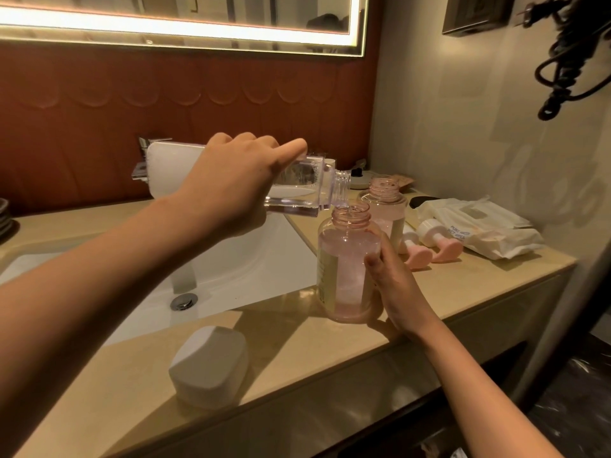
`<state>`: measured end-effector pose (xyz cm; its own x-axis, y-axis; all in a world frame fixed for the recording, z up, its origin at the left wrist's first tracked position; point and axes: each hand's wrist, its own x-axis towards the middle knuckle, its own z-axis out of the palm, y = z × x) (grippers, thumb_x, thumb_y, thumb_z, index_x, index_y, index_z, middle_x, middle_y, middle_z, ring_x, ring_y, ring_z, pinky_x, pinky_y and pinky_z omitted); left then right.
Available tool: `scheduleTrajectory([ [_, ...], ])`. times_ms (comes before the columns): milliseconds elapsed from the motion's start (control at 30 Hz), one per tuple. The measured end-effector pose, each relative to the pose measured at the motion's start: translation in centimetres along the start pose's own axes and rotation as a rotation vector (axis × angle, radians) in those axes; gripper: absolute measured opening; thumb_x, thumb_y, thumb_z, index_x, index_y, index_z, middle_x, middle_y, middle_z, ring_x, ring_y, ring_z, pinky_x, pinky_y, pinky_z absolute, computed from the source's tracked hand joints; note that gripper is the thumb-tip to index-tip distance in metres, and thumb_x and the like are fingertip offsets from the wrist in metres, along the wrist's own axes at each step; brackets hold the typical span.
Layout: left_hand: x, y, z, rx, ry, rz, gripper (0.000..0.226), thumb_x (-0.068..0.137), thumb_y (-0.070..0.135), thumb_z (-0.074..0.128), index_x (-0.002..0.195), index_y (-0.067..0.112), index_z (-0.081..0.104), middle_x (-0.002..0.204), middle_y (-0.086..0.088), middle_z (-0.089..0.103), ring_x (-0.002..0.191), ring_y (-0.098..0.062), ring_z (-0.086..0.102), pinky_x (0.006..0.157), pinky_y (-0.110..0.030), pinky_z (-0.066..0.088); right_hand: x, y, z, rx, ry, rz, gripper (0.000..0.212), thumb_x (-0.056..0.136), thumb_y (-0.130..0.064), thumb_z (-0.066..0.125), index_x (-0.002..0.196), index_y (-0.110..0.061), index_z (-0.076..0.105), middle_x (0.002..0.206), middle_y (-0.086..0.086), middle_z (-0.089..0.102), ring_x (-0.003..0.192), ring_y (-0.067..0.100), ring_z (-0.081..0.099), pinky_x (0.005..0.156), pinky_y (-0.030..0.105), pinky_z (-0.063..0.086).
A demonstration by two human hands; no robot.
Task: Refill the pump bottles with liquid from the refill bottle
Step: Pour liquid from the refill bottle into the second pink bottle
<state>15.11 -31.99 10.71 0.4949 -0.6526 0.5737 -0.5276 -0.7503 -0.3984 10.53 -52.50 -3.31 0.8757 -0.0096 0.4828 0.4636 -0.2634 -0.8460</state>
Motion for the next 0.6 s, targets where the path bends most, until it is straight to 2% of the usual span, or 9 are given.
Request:
scheduleTrajectory([
  [400,0.08,0.05,-0.06,0.010,0.000,0.010,0.070,0.077,0.005,0.065,0.137,0.020,0.032,0.106,-0.009,0.059,0.091,-0.025,0.053,0.072,-0.034,0.038,-0.04,-0.10,0.01,-0.017,-0.005,0.011,0.077,0.065,-0.087,0.041,0.130,-0.046,0.033,0.127,-0.036,0.047,0.125,-0.005,0.042,0.101,0.016,0.038],
  [600,0.11,0.08,-0.19,0.011,-0.008,0.010,0.068,0.076,0.005,0.064,0.135,0.022,0.033,0.106,-0.008,0.058,0.091,-0.026,0.053,0.075,-0.037,0.043,-0.03,-0.06,-0.03,-0.025,-0.005,0.003,0.079,0.066,-0.086,0.042,0.133,-0.044,0.033,0.131,-0.030,0.048,0.127,-0.002,0.043,0.107,0.029,0.037],
])
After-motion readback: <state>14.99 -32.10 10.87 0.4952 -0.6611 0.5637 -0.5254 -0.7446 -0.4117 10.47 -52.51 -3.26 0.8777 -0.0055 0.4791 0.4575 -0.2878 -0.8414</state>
